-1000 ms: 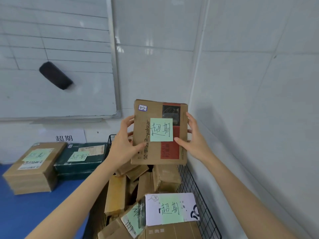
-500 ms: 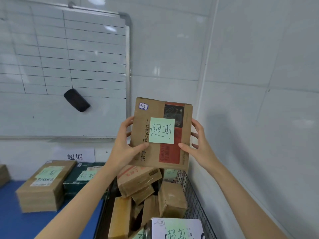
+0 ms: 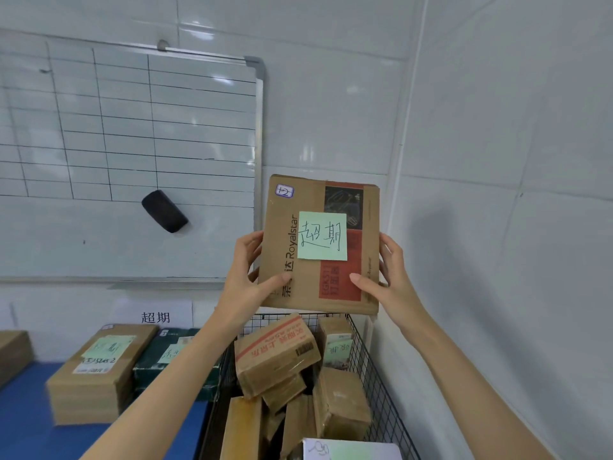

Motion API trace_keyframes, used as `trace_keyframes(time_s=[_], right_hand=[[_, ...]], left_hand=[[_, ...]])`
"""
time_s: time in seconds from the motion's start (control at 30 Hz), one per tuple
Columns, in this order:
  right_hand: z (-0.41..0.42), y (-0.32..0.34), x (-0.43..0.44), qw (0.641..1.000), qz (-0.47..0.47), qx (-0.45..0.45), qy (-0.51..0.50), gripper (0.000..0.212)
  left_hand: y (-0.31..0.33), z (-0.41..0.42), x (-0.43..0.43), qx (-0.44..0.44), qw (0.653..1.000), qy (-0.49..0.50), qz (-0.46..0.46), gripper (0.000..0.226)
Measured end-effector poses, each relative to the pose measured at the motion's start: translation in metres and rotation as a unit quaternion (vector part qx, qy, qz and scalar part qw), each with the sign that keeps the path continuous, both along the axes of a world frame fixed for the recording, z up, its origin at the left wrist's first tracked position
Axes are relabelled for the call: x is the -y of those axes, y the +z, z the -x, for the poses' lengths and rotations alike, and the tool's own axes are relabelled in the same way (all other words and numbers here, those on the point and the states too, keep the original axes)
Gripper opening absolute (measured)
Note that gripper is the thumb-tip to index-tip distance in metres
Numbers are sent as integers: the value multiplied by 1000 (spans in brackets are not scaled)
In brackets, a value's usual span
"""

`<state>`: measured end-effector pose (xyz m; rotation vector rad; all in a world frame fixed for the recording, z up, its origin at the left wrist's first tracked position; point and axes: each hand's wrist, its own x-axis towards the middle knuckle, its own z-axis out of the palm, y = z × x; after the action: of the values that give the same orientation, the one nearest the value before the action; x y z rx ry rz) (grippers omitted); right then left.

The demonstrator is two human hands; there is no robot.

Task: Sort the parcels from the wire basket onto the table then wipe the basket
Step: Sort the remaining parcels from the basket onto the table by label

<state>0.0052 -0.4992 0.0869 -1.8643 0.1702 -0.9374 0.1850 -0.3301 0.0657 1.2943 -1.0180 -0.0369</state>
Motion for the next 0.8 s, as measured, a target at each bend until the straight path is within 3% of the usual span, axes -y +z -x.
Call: trace_keyframes(time_s=[0.17, 0.53, 0.67, 0.8], right_hand=[[1, 4, 4, 1000, -5, -13, 14, 90], [-5, -1, -3, 998, -30, 0, 57, 83], [-16, -4, -9, 997, -25, 28, 62, 91], [-31, -6, -18, 996, -21, 31, 87, 86]], left_hand=[[5, -2, -6, 0, 1000, -3, -4, 86], [0, 6, -23, -9, 1000, -17, -19, 89], [0, 10, -38, -13, 1000, 1, -4, 85], [1, 8, -65, 4, 999, 39, -14, 85]])
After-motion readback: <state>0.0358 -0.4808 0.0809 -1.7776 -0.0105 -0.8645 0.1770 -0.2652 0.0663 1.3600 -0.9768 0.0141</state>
